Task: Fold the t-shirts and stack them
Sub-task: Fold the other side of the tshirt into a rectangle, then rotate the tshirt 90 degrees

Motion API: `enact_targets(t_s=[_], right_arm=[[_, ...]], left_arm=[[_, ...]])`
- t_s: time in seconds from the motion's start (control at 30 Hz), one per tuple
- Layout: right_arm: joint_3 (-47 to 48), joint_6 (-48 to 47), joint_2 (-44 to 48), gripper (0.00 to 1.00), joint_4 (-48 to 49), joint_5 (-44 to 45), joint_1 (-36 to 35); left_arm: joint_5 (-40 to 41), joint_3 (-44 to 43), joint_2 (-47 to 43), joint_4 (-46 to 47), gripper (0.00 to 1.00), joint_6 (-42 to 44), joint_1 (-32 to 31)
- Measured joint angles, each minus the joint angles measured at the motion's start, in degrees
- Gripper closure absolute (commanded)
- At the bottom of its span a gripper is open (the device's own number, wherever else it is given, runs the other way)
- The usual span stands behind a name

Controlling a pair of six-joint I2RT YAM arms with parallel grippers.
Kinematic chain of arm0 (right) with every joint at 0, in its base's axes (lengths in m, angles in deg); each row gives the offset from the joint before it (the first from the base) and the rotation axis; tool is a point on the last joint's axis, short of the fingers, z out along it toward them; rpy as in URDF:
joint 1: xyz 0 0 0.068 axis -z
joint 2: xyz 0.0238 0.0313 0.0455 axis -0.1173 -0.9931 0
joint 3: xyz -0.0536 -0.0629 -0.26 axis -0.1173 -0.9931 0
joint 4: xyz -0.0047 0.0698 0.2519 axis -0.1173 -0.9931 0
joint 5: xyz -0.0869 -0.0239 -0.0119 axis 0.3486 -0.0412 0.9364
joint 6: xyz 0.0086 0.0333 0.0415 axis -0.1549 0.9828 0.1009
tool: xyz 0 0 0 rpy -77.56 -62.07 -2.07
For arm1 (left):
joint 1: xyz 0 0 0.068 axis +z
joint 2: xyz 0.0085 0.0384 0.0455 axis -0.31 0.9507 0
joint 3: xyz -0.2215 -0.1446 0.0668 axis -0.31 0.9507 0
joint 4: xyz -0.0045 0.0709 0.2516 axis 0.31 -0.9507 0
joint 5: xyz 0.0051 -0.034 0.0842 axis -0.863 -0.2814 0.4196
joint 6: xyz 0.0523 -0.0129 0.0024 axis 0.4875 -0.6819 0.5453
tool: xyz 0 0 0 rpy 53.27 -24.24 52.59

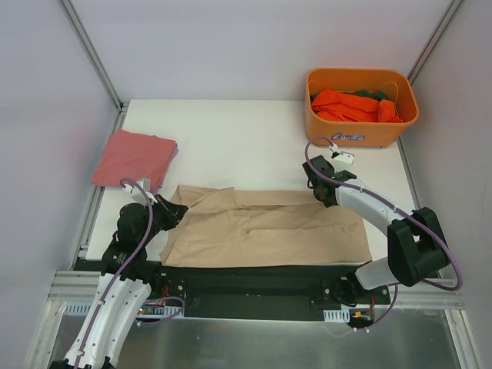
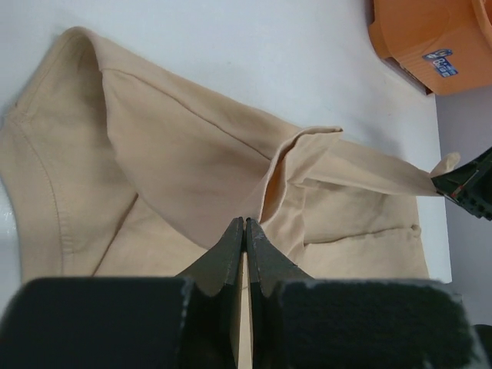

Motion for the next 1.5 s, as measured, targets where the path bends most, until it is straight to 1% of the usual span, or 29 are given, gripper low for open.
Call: enact_targets(t_s=[0.13, 0.23, 0.3, 0.37, 0.43, 0.47, 0.5, 0.57, 0.6, 0.63, 0.67, 0.73, 0.77, 0.8, 0.83, 0.87, 1.0, 1.1, 1.17, 1.27, 1.33, 1.4, 1.5], right_arm=[[-0.4, 0.2, 0.7, 0.94, -0.1, 0.0, 0.0], [-1.1, 0.6, 0.9, 0.91, -0.2, 0.0, -0.2], [-2.1, 1.0, 1.4, 0.85, -0.3, 0.0, -0.3], [-3.6, 1.6, 2.2, 0.81, -0.4, -0.1, -0.4], [-5.4, 2.5, 3.3, 0.72, -0.6, -0.2, -0.4], [-6.2, 3.1, 3.8, 0.68, -0.9, -0.2, -0.4], [-6.8, 3.9, 4.2, 0.64, -1.3, -0.2, -0.4], [-8.4, 6.0, 5.3, 0.55, -2.7, 0.0, -0.4], [-8.9, 7.0, 5.8, 0.50, -3.3, 0.1, -0.4], [-9.6, 8.1, 6.4, 0.46, -4.2, 0.3, -0.4], [-10.1, 9.0, 7.2, 0.39, -5.1, 0.4, -0.4], [-11.0, 10.7, 9.2, 0.18, -6.7, 0.7, -0.4], [-11.5, 11.4, 10.3, 0.09, -7.2, 0.9, -0.4], [-12.0, 12.1, 11.6, 0.01, -7.6, 1.2, -0.4], [-12.5, 12.9, 12.7, 0.01, -8.0, 1.7, -0.4], [-13.0, 13.9, 14.1, 0.01, -8.7, 2.4, -0.4], [-14.5, 15.8, 18.1, 0.01, -10.3, 3.7, -0.3], [-14.5, 12.3, 19.7, 0.01, -8.4, 1.7, -0.3], [-14.5, 8.1, 20.6, 0.00, -5.2, -1.6, -0.3], [-15.4, 1.2, 21.5, 0.00, 2.4, -10.2, -0.3], [-16.1, -2.8, 20.9, 0.01, 7.4, -16.3, -0.3], [-16.0, -5.5, 18.7, 0.01, 10.8, -20.3, -0.3], [-14.2, -8.3, 11.6, 0.01, 13.7, -24.2, 0.7]], left_arm=[[1.1, -2.9, 0.0, -5.5, 1.00, -0.2, 0.0], [1.5, -4.5, -0.4, -8.3, 1.00, -0.6, 0.0], [1.4, -4.4, -1.0, -10.0, 1.00, -1.3, 0.0], [1.3, -3.9, -1.9, -11.7, 1.00, -2.2, 0.0], [1.2, -2.9, -3.0, -13.4, 1.00, -3.4, 0.0], [1.2, -2.3, -3.5, -14.4, 0.96, -4.3, 0.0], [1.2, -1.7, -4.0, -15.4, 0.82, -5.1, 0.0], [1.2, -1.2, -4.8, -17.7, 0.78, -7.1, 0.0], [1.3, -1.2, -5.1, -18.7, 0.75, -7.4, 0.0], [1.5, -1.2, -5.5, -19.7, 0.68, -8.1, 0.0], [1.8, -1.2, -5.9, -20.7, 0.60, -8.7, 0.0], [2.2, -1.5, -7.3, -22.8, 0.47, -9.6, 0.0], [2.3, -1.9, -8.2, -23.9, 0.36, -10.0, 0.0], [2.4, -2.3, -9.2, -24.7, 0.16, -10.3, 0.0], [2.4, -2.8, -10.3, -25.2, 0.04, -10.5, 0.0], [2.5, -3.3, -11.4, -25.5, 0.01, -10.5, 0.0], [2.4, -4.7, -12.8, -25.9, 0.01, -11.4, 0.0], [0.5, -4.8, -9.5, -24.5, 0.01, -11.3, 0.0], [-2.6, -4.5, -4.7, -20.8, 0.01, -11.2, 0.0], [-8.2, -2.9, 6.2, -11.4, 0.01, -11.4, -0.1], [-10.4, -1.7, 12.6, -6.6, 0.01, -11.6, -0.7], [-10.8, -0.8, 18.9, -1.7, 0.01, -11.7, -3.1], [-9.7, -0.7, 26.8, 3.3, 0.01, -11.5, -8.2]])
